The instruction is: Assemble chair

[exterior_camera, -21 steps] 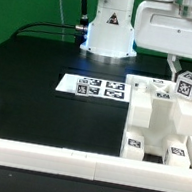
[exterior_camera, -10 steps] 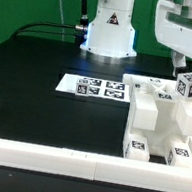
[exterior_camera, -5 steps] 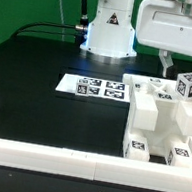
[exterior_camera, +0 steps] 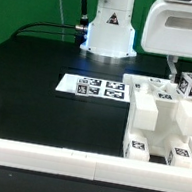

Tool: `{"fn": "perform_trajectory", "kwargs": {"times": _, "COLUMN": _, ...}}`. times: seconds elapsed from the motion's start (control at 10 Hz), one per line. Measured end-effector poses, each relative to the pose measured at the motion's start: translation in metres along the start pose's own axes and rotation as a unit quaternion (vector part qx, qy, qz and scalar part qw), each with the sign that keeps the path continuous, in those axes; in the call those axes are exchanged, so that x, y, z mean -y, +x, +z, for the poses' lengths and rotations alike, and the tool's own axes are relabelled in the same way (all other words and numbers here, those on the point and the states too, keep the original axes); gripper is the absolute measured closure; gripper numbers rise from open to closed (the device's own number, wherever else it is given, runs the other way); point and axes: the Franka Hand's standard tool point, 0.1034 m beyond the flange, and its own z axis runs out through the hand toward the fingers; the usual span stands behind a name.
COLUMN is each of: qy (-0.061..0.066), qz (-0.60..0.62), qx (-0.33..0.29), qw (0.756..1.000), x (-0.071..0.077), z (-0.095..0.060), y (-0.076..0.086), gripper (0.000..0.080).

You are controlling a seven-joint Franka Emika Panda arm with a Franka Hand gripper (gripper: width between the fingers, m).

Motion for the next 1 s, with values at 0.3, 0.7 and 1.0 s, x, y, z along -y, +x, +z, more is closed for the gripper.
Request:
{"fn": "perform_trajectory", "kwargs": {"times": 0.3, "qy": 0.0, "qz": 0.052, "qx": 0.0, "qw": 0.999, "x": -0.0003, "z": 0.0003, "y": 0.0, "gripper": 0.0514}}
{"fn": "perform_trajectory", "kwargs": {"times": 0.7, "qy": 0.002, "qz": 0.272, "qx": -0.008, "qw": 0.962, "x": 0.0056, "z": -0.0004, "y": 0.0008, "gripper": 0.0514}}
{"fn": "perform_trajectory", "kwargs": {"times": 1.0, "qy": 0.04, "qz": 0.465, "qx": -0.032, "qw": 0.884, "x": 0.0082, "z": 0.0008, "y": 0.0085, "gripper": 0.0514}}
